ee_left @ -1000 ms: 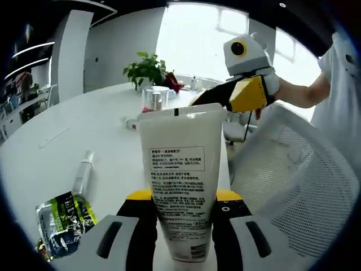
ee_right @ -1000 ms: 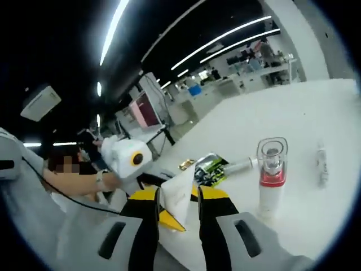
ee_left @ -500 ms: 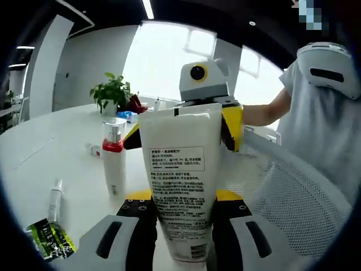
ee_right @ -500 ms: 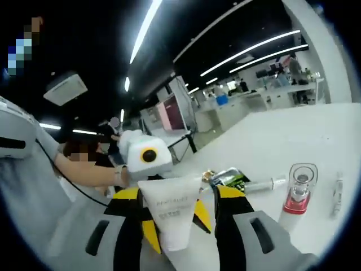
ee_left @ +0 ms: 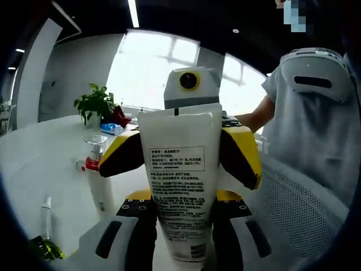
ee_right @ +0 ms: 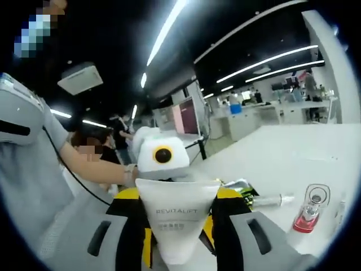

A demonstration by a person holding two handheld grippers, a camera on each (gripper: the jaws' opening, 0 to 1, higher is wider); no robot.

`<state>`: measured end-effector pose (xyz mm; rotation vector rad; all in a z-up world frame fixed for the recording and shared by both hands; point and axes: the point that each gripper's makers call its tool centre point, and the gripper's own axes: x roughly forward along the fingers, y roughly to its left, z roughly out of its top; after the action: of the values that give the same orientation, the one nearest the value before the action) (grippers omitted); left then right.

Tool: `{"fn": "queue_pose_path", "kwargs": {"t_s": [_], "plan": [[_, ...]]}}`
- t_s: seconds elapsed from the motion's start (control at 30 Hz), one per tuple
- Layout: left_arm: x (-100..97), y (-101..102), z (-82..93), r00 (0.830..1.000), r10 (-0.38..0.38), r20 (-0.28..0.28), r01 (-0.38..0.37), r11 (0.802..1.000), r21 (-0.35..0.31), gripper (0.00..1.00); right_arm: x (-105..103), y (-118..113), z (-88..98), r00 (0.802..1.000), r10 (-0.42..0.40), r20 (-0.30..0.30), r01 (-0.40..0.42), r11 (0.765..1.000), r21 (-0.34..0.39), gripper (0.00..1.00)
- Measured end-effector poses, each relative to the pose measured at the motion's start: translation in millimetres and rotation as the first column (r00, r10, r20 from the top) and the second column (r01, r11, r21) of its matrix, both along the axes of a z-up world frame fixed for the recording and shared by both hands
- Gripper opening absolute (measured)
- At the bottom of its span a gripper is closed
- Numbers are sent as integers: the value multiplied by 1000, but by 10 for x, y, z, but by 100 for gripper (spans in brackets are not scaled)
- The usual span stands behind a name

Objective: Arrange the skincare products in the storage area until every visible bottle or jar stands upright without overlapping.

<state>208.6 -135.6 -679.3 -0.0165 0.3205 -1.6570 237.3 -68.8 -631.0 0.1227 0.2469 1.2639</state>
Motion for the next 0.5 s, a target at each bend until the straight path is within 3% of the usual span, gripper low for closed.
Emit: {"fn": "queue_pose_path", "kwargs": {"t_s": [0.1,0.17,0.33,0.5], "plan": [[48,-17,-7,999,18,29,-19,1000,2,34,35,0,7,999,-20,35,21,1000,-12,45],[71,-34,-17,999,29,25,-30,1000,8,34,66,5,-5,999,-42,21,42,999,-16,45],[223,-74,-92,992,109,68,-113,992,61,34,196,4,-62,992,-113,49,116,991,-64,43],[460,-62,-197,963,237,128,-252,961,113,35,369,5,-152,976,-200,88,208,972,-108,42]]}}
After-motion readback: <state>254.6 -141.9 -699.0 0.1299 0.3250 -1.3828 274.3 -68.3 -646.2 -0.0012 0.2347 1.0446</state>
